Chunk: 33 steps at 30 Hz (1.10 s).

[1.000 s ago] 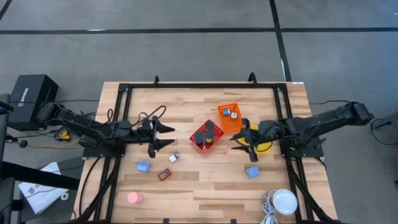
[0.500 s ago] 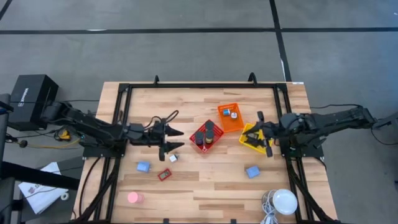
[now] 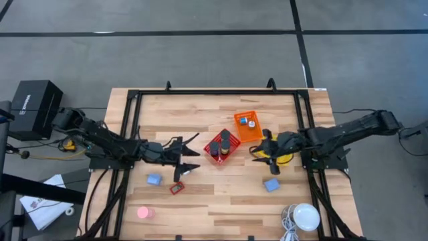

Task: Pick & Place Office items
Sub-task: Put the right blue charger adapter into the orange bin

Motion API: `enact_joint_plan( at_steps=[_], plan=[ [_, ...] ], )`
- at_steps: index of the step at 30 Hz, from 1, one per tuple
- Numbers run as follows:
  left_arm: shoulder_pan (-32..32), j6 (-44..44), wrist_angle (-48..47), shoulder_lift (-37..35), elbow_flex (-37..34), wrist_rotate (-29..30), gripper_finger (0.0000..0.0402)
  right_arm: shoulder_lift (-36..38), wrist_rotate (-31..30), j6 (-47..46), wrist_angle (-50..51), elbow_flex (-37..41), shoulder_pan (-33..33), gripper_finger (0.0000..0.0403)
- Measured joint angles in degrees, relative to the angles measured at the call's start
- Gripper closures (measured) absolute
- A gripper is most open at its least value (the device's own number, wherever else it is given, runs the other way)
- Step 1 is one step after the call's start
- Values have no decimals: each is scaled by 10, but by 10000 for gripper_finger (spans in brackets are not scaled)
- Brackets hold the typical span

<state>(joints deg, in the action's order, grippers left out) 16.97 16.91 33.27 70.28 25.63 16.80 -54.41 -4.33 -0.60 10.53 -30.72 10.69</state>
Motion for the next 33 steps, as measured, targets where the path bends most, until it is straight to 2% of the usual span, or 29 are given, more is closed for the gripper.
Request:
enact_joint_plan(
  at_steps=[5,10,14,20,27,33],
  plan=[
    [0,1,-15,0,0,2,170,-45,0,7,1,-40,-11,255],
    [0,1,-14,0,0,2,170,-12,0,46,47,-77,0,262],
    [0,1,-13,0,0,2,170,53,0,20,117,-58,8,268],
    [0,0,-13,0,0,2,170,167,0,-23,103,21,29,269],
    [-1,0,-10,0,0,2,170,332,-1,-24,85,61,48,270],
    [-1,-1,-10,0,0,2,170,405,0,-127,62,109,62,269]
  ],
)
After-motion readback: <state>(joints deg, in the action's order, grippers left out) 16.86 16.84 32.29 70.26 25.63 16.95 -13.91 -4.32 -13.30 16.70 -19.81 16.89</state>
